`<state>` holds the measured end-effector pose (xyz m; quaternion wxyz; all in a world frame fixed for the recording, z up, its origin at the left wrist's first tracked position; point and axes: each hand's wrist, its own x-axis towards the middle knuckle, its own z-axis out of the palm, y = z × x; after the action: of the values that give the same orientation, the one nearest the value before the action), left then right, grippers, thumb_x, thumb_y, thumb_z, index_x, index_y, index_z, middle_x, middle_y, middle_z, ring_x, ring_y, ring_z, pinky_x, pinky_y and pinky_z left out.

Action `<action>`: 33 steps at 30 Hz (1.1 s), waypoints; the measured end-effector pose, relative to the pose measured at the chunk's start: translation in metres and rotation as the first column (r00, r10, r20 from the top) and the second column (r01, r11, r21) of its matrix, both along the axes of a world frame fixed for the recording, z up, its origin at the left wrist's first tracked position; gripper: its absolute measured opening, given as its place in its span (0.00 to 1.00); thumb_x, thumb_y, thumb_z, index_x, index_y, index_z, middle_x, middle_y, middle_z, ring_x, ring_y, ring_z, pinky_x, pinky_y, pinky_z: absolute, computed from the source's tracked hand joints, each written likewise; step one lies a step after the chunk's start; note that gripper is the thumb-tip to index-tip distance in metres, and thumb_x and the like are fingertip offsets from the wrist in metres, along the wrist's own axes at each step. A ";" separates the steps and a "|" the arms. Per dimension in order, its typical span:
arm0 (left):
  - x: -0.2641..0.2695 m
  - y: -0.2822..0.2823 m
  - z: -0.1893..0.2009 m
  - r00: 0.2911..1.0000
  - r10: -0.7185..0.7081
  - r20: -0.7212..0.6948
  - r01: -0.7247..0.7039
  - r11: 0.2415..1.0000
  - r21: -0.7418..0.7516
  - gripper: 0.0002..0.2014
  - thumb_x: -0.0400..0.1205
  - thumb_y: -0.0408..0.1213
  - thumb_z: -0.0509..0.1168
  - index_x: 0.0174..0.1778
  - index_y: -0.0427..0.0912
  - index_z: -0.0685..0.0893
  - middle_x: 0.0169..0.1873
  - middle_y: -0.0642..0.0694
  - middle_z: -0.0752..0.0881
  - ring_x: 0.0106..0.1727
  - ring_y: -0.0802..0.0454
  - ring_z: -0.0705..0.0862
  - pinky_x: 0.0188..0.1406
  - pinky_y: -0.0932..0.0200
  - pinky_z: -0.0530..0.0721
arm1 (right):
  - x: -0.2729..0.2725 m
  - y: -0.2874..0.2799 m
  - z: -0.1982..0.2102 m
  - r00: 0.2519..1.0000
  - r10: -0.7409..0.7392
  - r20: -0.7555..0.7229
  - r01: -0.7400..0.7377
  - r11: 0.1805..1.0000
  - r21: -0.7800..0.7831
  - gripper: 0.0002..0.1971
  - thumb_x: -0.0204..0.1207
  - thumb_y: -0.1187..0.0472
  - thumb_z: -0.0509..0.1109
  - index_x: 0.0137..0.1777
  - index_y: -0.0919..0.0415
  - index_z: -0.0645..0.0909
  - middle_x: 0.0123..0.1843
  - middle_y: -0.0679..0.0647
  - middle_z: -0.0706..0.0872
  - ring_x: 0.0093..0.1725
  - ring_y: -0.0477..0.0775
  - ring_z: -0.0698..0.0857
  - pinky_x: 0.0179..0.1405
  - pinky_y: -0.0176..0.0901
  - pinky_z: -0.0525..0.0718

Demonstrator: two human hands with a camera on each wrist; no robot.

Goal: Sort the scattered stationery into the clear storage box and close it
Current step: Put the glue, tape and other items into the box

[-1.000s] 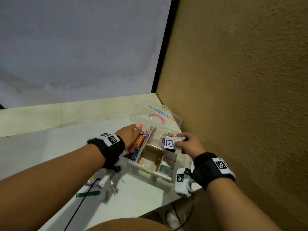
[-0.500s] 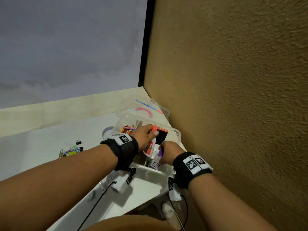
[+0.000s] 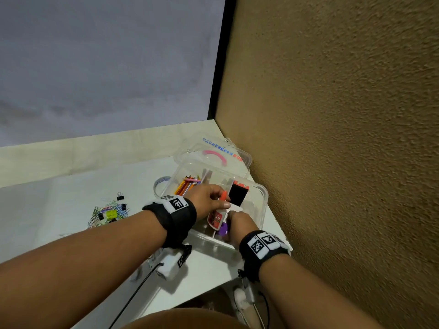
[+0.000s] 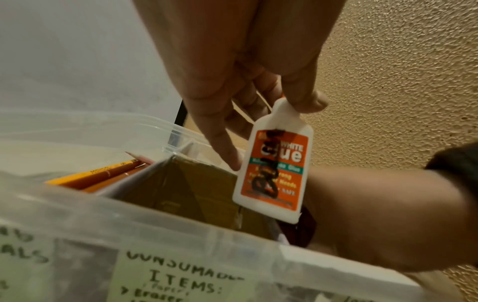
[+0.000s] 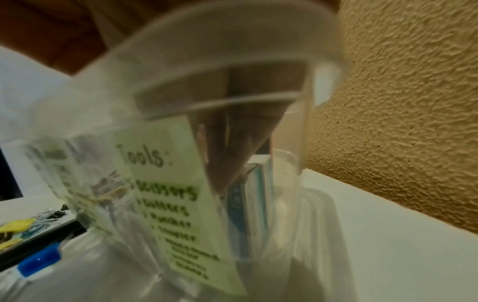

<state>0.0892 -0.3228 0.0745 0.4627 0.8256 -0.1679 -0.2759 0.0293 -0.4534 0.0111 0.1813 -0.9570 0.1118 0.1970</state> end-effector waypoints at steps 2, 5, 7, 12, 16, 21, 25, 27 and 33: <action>-0.001 0.002 0.000 1.000 0.015 -0.011 -0.015 1.000 -0.009 0.05 0.76 0.36 0.72 0.46 0.42 0.88 0.32 0.61 0.84 0.34 0.67 0.81 0.39 0.74 0.78 | 0.003 0.001 -0.005 1.000 -0.014 -0.004 0.014 0.999 0.045 0.21 0.66 0.62 0.78 0.59 0.62 0.80 0.53 0.58 0.87 0.54 0.59 0.85 0.54 0.47 0.83; -0.001 0.001 -0.001 0.999 0.020 -0.038 -0.021 0.999 -0.030 0.06 0.75 0.36 0.74 0.47 0.42 0.89 0.36 0.56 0.86 0.39 0.61 0.84 0.48 0.67 0.82 | 0.007 -0.005 -0.004 0.996 -0.062 -0.057 0.068 0.993 0.099 0.21 0.64 0.64 0.79 0.57 0.59 0.79 0.54 0.56 0.87 0.54 0.57 0.85 0.56 0.47 0.84; -0.001 0.000 0.001 0.998 0.005 -0.067 -0.009 0.999 -0.048 0.03 0.75 0.36 0.74 0.42 0.46 0.88 0.38 0.53 0.88 0.41 0.58 0.85 0.51 0.64 0.84 | 0.012 -0.011 0.006 0.991 -0.080 -0.108 0.092 0.991 0.102 0.14 0.67 0.69 0.75 0.51 0.57 0.79 0.54 0.57 0.87 0.54 0.58 0.86 0.55 0.46 0.84; -0.006 -0.008 0.002 0.998 0.010 -0.066 -0.016 0.996 -0.090 0.08 0.73 0.36 0.76 0.32 0.51 0.85 0.37 0.51 0.88 0.40 0.57 0.85 0.48 0.62 0.85 | 0.015 -0.028 0.047 0.971 -0.203 -0.125 0.233 0.919 0.318 0.08 0.75 0.72 0.64 0.43 0.58 0.78 0.41 0.56 0.84 0.36 0.52 0.84 0.32 0.42 0.84; -0.006 -0.015 -0.001 0.999 0.037 0.028 -0.036 0.998 -0.041 0.03 0.73 0.36 0.76 0.39 0.46 0.89 0.32 0.54 0.86 0.33 0.62 0.82 0.35 0.71 0.78 | 0.007 -0.029 0.074 0.976 -0.062 -0.210 0.157 0.867 0.472 0.19 0.70 0.73 0.68 0.61 0.59 0.79 0.52 0.55 0.84 0.38 0.46 0.82 0.26 0.32 0.78; -0.008 -0.021 -0.002 0.997 -0.065 0.044 0.064 0.998 0.019 0.08 0.73 0.36 0.76 0.46 0.40 0.90 0.40 0.47 0.88 0.40 0.56 0.84 0.42 0.72 0.80 | 0.000 -0.020 0.064 0.989 -0.066 -0.131 0.115 0.903 0.415 0.09 0.70 0.67 0.72 0.35 0.54 0.79 0.30 0.51 0.82 0.29 0.48 0.80 0.26 0.34 0.77; -0.006 -0.017 -0.006 0.991 -0.111 0.072 0.106 0.991 0.076 0.09 0.76 0.35 0.73 0.51 0.40 0.88 0.40 0.49 0.85 0.38 0.60 0.81 0.32 0.83 0.74 | -0.007 -0.021 0.058 0.982 -0.052 -0.182 0.101 0.958 0.268 0.06 0.68 0.65 0.75 0.37 0.59 0.80 0.29 0.52 0.81 0.29 0.49 0.80 0.31 0.40 0.79; -0.002 -0.013 -0.007 0.980 -0.160 0.118 0.140 0.977 0.159 0.08 0.79 0.34 0.69 0.53 0.41 0.87 0.46 0.47 0.88 0.44 0.58 0.82 0.39 0.78 0.76 | -0.010 -0.016 0.057 0.976 -0.049 -0.213 0.102 0.964 0.245 0.10 0.67 0.64 0.76 0.32 0.57 0.76 0.29 0.52 0.81 0.29 0.51 0.81 0.30 0.42 0.81; 0.012 0.002 -0.013 0.945 -0.286 0.160 0.215 0.910 0.355 0.13 0.80 0.29 0.65 0.58 0.44 0.86 0.58 0.48 0.87 0.60 0.52 0.84 0.55 0.67 0.75 | -0.007 -0.001 0.054 0.978 0.033 -0.206 0.001 0.987 0.161 0.09 0.68 0.62 0.75 0.31 0.58 0.77 0.33 0.54 0.80 0.35 0.53 0.81 0.33 0.39 0.77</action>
<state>0.1009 -0.3207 0.0611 0.2571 0.8874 -0.2715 -0.2697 0.0226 -0.4543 0.0653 0.2433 -0.9143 0.1061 0.3061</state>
